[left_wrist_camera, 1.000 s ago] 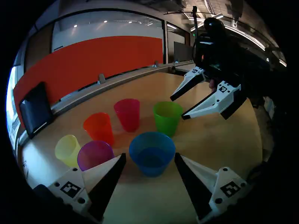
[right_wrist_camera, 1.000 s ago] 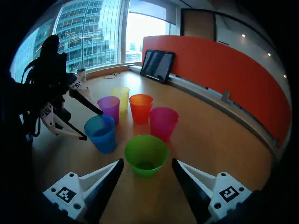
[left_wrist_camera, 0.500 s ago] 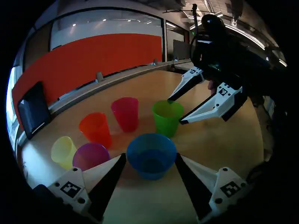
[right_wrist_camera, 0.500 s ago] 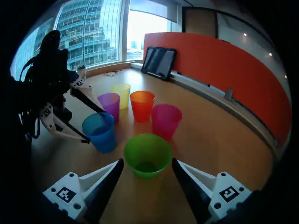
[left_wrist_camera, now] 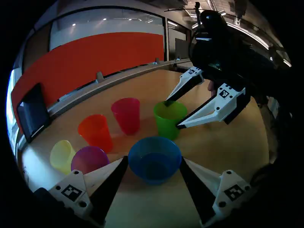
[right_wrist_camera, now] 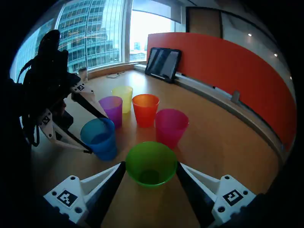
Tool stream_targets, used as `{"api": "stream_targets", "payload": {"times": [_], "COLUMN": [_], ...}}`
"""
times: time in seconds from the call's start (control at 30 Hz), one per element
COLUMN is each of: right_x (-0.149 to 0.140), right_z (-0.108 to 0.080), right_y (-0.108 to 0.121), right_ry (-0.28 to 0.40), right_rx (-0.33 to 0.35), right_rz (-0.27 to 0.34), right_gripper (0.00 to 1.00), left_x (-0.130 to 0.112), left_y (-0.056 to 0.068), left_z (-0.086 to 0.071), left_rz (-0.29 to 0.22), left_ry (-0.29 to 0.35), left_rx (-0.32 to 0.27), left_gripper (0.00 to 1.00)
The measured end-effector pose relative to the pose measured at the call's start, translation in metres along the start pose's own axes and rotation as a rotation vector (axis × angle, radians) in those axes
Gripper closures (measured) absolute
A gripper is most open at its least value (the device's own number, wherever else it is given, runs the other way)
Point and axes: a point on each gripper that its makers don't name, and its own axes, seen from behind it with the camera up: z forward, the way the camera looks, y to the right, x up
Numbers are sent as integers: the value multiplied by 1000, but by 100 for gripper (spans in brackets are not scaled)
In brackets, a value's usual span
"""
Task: Pour water
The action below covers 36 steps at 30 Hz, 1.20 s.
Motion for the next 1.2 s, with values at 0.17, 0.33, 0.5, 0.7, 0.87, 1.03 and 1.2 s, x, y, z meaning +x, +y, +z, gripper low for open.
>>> {"api": "stream_targets", "payload": {"times": [0.17,0.33,0.5,0.7,0.87,1.03,1.2], "right_x": [2,3,4,3,3,2,3], "right_z": [3,5,5,4,3,3,3], "right_y": [0,1,2,1,2,5,5], "right_ry": [2,3,3,3,4,2,2], "right_rx": [2,3,4,3,1,-9,-12], "right_rz": [3,-1,-4,-5,-3,-5,-6], "right_gripper": [0,0,0,0,0,2,5], "left_x": [-2,-1,-1,-1,1,2,5], "left_y": [-1,-1,-1,-2,-3,-5,-4], "left_z": [1,2,3,3,2,-1,-4], "left_rz": [-3,-2,-3,-8,-29,-35,-32], "left_ry": [-4,-4,-5,-5,-1,4,13], "left_rx": [-3,-3,-1,6,6,9,11], "left_gripper": [4,4,8,12,13,13,13]}}
